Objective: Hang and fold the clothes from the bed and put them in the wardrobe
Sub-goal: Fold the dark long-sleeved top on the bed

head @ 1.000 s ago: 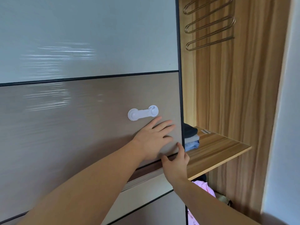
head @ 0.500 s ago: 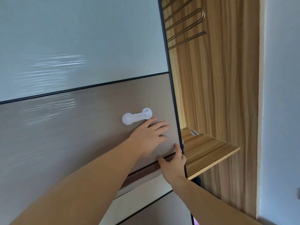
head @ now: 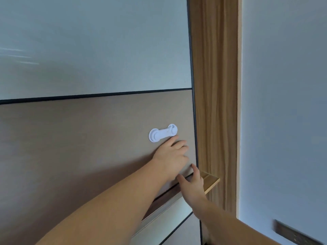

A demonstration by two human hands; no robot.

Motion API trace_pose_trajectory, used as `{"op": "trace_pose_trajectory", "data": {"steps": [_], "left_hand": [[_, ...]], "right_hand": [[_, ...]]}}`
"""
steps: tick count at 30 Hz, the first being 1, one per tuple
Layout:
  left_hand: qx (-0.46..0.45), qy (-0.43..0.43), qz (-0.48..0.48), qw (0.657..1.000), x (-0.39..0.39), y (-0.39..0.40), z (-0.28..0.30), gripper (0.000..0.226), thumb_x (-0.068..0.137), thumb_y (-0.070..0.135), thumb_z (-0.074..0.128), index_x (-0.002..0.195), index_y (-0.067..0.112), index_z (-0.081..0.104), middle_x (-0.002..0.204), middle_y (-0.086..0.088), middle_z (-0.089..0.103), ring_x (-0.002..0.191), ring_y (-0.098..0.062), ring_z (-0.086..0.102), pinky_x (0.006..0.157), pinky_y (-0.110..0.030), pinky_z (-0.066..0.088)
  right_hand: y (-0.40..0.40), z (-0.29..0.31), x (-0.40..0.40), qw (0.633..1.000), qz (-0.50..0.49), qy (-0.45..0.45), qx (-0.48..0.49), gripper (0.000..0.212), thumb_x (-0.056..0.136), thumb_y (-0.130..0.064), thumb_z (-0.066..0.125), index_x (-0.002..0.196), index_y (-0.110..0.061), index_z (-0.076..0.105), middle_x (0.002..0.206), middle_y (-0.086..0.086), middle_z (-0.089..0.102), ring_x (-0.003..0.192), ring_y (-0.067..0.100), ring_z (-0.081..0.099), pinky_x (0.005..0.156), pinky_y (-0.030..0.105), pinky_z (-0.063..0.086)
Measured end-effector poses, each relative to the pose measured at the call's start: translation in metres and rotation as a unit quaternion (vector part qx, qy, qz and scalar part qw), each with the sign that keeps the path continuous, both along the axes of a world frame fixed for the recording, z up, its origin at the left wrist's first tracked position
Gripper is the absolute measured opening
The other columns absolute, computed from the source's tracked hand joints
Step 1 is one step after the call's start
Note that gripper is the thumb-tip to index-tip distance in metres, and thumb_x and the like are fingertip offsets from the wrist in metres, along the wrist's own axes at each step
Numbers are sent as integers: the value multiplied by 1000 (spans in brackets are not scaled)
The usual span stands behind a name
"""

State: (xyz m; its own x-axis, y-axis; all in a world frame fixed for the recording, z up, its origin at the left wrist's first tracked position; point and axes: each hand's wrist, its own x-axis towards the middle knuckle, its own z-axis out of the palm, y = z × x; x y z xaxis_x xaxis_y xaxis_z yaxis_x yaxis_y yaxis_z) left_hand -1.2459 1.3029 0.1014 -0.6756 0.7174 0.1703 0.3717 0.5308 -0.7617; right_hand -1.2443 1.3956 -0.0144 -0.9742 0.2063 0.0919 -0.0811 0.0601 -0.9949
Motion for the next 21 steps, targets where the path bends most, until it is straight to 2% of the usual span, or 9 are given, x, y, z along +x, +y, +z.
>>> {"op": "trace_pose_trajectory", "data": {"steps": [3, 6, 10, 14, 21], "left_hand": [[-6, 37, 8, 999, -18, 26, -7, 37, 98, 29, 45, 132, 17, 53, 148, -7, 34, 142, -28, 18, 120, -47, 4], [2, 48, -3, 999, -36, 45, -10, 38, 102, 29, 37, 135, 15, 51, 151, -9, 31, 143, -28, 15, 120, -46, -1], [4, 48, -23, 999, -62, 70, -11, 40, 101, 30, 38, 137, 15, 50, 155, -10, 26, 146, -28, 9, 120, -46, -7], [17, 42, -30, 999, -90, 103, -10, 39, 101, 28, 37, 135, 14, 51, 154, -11, 26, 146, -28, 9, 120, -46, -7], [11, 57, -25, 998, -135, 158, -13, 42, 99, 32, 40, 136, 14, 50, 153, -12, 28, 144, -30, 12, 120, -48, -6]], "right_hand": [[19, 3, -20, 1000, -11, -18, -8, 71, 90, -44, 56, 150, -39, 18, 150, 2, 24, 118, 21, 43, 95, 37, 43], [39, 3, -42, 999, -28, -31, -23, 68, 91, -43, 52, 149, -42, 18, 149, 2, 25, 125, 28, 43, 103, 52, 43], [68, 0, -72, 998, -41, -32, -36, 67, 91, -40, 52, 150, -41, 18, 151, 2, 22, 127, 27, 38, 104, 53, 42], [101, -1, -104, 997, -40, -21, -58, 66, 92, -36, 53, 150, -39, 21, 149, 4, 28, 127, 30, 41, 104, 53, 42], [157, 1, -156, 996, -53, -21, -67, 69, 93, -39, 56, 151, -36, 18, 148, 7, 28, 112, 21, 40, 107, 54, 38]]}}
